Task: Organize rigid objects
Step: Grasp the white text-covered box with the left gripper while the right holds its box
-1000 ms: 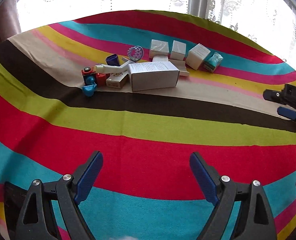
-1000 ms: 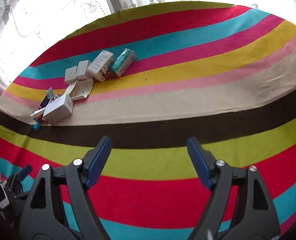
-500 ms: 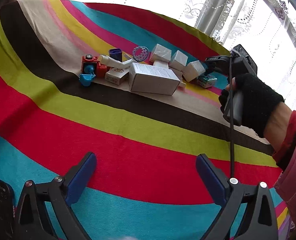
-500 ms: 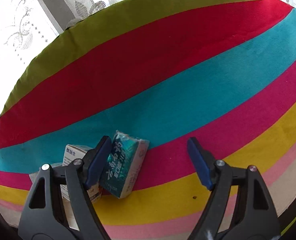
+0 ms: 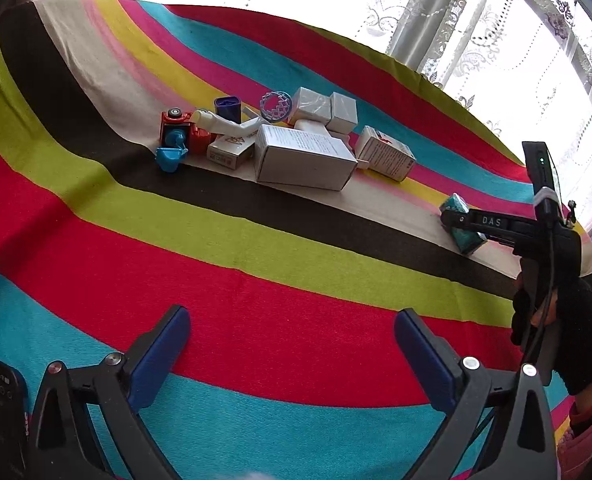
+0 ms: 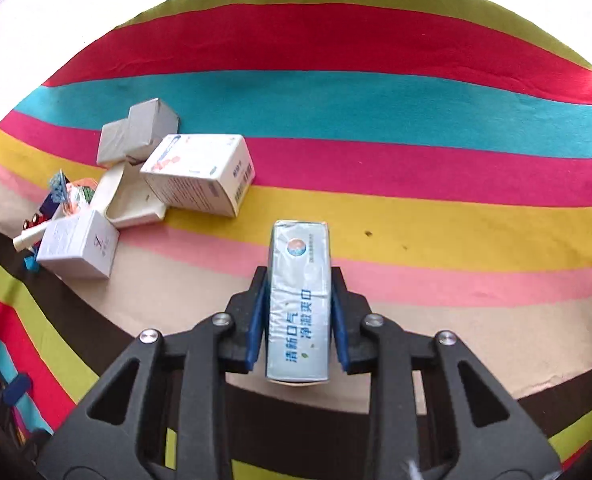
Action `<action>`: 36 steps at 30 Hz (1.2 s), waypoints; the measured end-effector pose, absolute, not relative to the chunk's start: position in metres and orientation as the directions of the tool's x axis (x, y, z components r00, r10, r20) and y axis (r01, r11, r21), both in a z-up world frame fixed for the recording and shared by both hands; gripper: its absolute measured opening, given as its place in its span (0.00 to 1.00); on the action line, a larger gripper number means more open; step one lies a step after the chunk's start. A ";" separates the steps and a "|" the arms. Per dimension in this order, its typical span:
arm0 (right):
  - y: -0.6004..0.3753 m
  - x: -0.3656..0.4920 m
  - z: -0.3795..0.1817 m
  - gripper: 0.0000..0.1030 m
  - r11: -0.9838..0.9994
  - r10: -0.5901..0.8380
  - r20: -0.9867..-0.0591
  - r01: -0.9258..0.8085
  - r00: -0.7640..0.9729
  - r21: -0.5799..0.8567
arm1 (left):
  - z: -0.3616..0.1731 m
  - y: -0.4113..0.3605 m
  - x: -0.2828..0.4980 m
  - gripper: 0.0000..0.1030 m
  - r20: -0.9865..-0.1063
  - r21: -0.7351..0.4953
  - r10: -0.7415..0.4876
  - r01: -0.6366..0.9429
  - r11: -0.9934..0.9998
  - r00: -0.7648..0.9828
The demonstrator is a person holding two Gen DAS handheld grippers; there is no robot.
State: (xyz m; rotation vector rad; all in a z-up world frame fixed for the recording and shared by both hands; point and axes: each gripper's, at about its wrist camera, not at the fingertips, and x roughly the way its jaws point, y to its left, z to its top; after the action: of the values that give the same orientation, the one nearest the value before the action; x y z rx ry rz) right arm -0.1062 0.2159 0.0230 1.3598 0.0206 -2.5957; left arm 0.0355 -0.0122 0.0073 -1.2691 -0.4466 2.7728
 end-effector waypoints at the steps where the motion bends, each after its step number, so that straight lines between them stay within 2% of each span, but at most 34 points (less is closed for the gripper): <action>1: 0.225 -0.097 0.023 0.32 -0.976 -0.192 -0.808 0.197 -0.557 0.097 | 0.007 -0.012 0.036 1.00 -0.732 -0.284 0.172 0.065 -0.957 -0.659; 4: 0.246 -0.079 0.023 0.34 -0.980 -0.183 -0.801 0.172 -0.570 0.101 | 0.007 -0.011 0.036 1.00 -0.734 -0.279 0.170 0.064 -0.958 -0.658; 5: 0.250 -0.075 0.023 0.38 -0.979 -0.192 -0.799 0.172 -0.570 0.113 | 0.007 -0.011 0.037 1.00 -0.735 -0.277 0.168 0.064 -0.959 -0.657; 6: 0.249 -0.074 0.024 0.46 -0.978 -0.196 -0.796 0.173 -0.573 0.117 | 0.007 -0.011 0.036 1.00 -0.736 -0.274 0.167 0.064 -0.959 -0.656; 8: 0.248 -0.065 0.023 0.50 -0.979 -0.187 -0.792 0.180 -0.581 0.099 | 0.007 -0.010 0.037 1.00 -0.738 -0.270 0.165 0.062 -0.961 -0.655; 11: 0.249 -0.055 0.022 0.50 -0.981 -0.158 -0.786 0.184 -0.597 0.057 | 0.007 -0.008 0.036 1.00 -0.744 -0.256 0.156 0.061 -0.965 -0.650; 13: 0.251 -0.053 0.022 0.31 -0.986 -0.117 -0.779 0.166 -0.616 0.017 | 0.007 -0.005 0.035 1.00 -0.756 -0.229 0.139 0.059 -0.972 -0.640; 16: 0.251 -0.059 0.023 0.31 -0.986 -0.120 -0.776 0.163 -0.619 0.023 | 0.005 0.009 0.030 1.00 -0.793 -0.126 0.072 0.048 -0.991 -0.605; 18: 0.248 -0.056 0.024 0.31 -0.986 -0.105 -0.778 0.170 -0.620 -0.003 | -0.001 0.025 0.025 1.00 -0.828 0.010 -0.016 0.014 -1.000 -0.560; 21: 0.249 -0.053 0.025 0.31 -0.986 -0.096 -0.778 0.168 -0.620 -0.013 | -0.002 0.027 0.022 1.00 -0.837 -0.002 0.010 -0.015 -1.000 -0.547; 24: 0.247 -0.056 0.023 0.32 -0.986 -0.094 -0.779 0.167 -0.620 -0.013 | -0.001 0.028 0.003 1.00 -0.850 0.008 0.049 -0.107 -0.994 -0.524; 27: 0.247 -0.057 0.020 0.32 -0.986 -0.096 -0.779 0.167 -0.620 -0.011 | 0.013 0.029 -0.024 0.99 -0.827 0.077 0.044 -0.190 -0.979 -0.560; 31: 0.247 -0.057 0.020 0.32 -0.986 -0.094 -0.779 0.168 -0.620 -0.015 | 0.035 0.041 -0.069 0.99 -0.760 0.290 0.011 -0.354 -0.889 -0.650; 36: 0.246 -0.059 0.019 0.32 -0.986 -0.095 -0.779 0.168 -0.620 -0.014 | 0.019 0.044 -0.124 0.99 -0.819 0.322 0.005 -0.467 -0.823 -0.574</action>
State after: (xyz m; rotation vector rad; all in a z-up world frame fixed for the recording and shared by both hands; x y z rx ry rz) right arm -0.0586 0.2461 0.0188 1.2908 0.1278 -2.6999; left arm -0.1239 0.0441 0.0188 -1.2710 0.7589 2.4492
